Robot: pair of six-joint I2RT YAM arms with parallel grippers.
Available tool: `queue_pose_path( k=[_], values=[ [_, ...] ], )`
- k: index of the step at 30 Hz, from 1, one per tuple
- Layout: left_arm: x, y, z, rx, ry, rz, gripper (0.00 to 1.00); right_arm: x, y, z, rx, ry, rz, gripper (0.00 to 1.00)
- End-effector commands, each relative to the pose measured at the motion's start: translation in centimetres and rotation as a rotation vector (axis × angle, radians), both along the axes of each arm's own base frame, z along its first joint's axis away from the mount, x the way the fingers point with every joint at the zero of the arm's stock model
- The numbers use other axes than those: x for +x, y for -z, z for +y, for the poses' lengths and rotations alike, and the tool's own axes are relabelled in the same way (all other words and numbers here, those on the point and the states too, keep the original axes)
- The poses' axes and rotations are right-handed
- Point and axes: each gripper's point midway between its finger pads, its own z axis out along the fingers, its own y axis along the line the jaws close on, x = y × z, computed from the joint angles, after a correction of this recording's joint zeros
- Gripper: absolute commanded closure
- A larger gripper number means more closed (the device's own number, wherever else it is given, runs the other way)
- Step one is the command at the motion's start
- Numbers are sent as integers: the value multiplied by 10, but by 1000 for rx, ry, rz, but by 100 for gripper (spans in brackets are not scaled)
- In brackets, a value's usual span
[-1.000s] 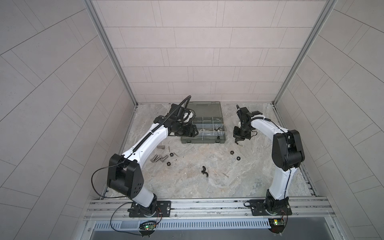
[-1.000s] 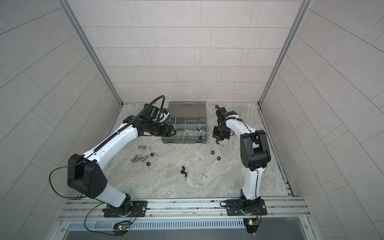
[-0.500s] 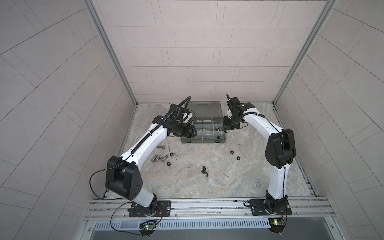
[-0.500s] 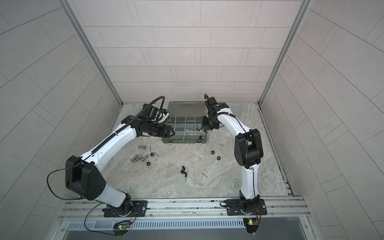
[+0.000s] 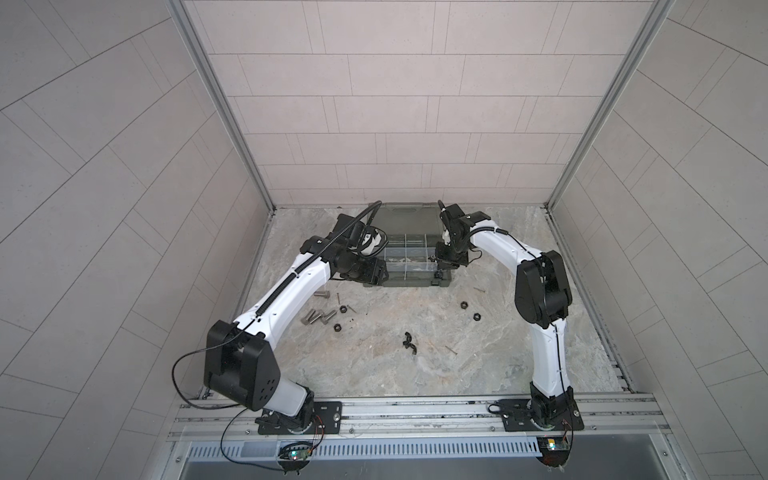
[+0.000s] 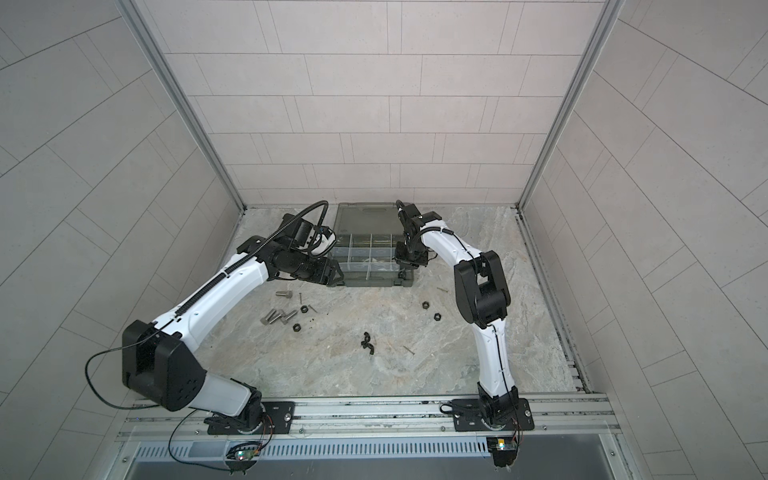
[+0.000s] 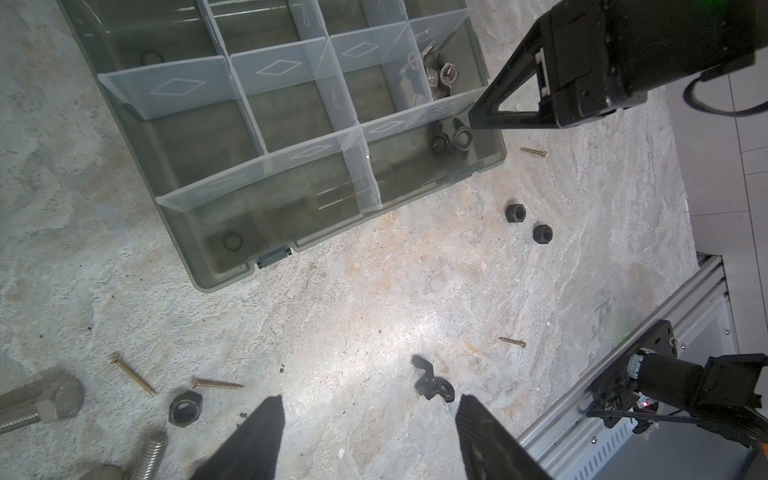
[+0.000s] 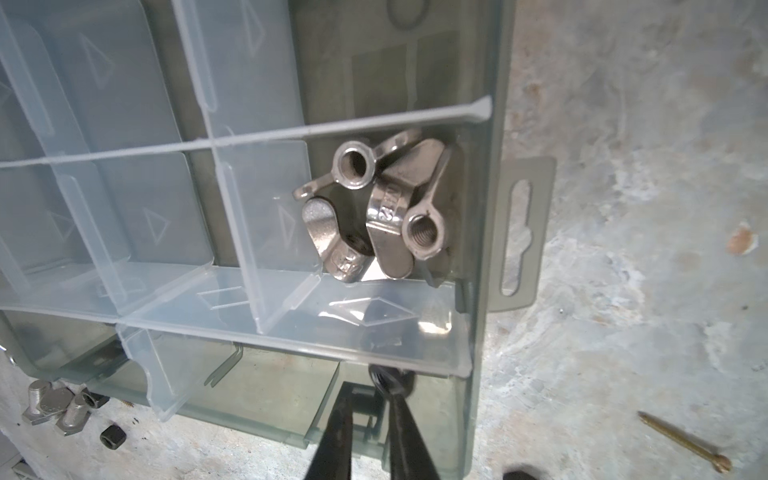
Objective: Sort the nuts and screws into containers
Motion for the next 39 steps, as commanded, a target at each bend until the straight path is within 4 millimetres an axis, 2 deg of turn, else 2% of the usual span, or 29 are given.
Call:
queue_pose_path(
  k=[1,6,11,14,18,26,34,39],
  values=[
    [-8,0,9,15,-5,7,29,5,-8,5,14,1,-20,75],
    [-11,13,24,47,-52,31,29,-2,-35,10,63,-24,-53,72],
    [-13,39,43,70,-143,86,29,-24,-65,18,107,-116,-85,58],
    [-15,54,53,91,-189,109,29,-41,-73,18,95,-172,-88,57],
    [-17,66,59,100,-236,120,29,-56,-73,9,78,-189,-92,57],
    [-19,76,70,127,-307,119,30,-77,-77,0,79,-204,-96,56],
    [-29,85,106,122,-461,175,30,-100,-70,-7,78,-224,-72,56],
    [-38,94,126,116,-566,226,31,-105,-68,-8,80,-238,-76,56]
  ],
)
